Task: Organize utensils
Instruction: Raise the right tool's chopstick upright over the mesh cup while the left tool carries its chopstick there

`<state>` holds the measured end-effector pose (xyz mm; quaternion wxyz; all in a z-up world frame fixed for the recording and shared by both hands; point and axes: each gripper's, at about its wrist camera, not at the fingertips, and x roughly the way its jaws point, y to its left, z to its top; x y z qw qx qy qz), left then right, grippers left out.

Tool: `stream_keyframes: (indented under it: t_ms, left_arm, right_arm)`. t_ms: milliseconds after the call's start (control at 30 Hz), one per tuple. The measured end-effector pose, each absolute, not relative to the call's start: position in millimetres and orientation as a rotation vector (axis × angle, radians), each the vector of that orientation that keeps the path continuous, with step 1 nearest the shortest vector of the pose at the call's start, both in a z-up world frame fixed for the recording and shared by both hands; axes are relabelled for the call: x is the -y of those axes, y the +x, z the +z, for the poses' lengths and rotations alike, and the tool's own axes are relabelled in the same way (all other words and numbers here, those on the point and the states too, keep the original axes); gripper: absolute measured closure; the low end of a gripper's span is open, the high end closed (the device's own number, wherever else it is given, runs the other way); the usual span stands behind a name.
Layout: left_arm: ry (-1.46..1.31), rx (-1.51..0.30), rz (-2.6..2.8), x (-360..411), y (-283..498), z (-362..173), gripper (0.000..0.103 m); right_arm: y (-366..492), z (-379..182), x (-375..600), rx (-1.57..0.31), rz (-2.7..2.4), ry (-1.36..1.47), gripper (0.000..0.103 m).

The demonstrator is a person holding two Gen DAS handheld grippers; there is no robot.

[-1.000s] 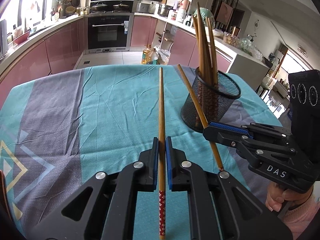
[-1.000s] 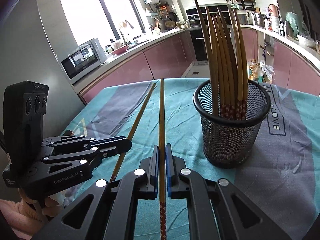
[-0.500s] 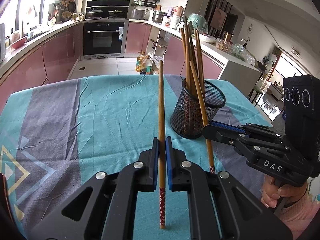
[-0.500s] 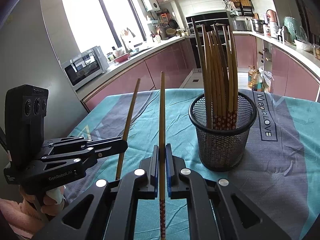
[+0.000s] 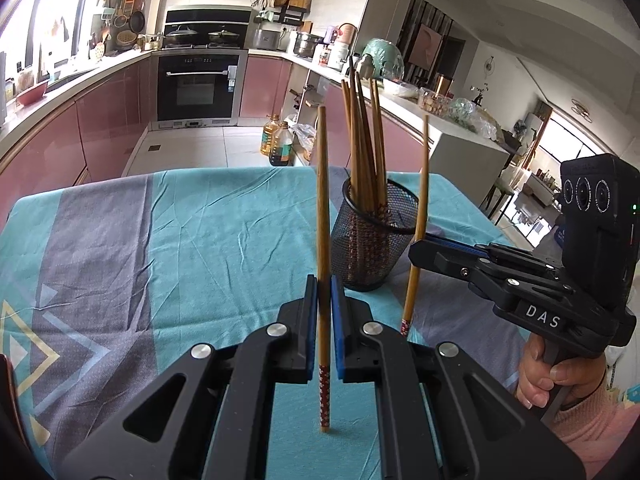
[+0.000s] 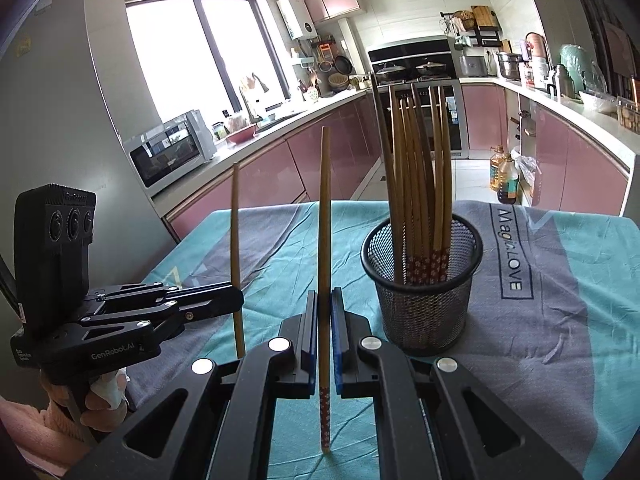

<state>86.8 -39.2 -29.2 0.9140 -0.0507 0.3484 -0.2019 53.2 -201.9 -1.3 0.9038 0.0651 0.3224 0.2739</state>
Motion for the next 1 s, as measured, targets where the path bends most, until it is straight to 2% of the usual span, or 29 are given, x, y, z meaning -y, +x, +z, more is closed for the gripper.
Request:
stream_keyframes:
  t_ms: [1000]
  left_arm:
    - [-0.105,-0.651,-0.486,51.4,93.5,4.8,0.095]
  right_arm:
    - [52.1,40.7,228.5,-0.543,0.547,0.123,0.098]
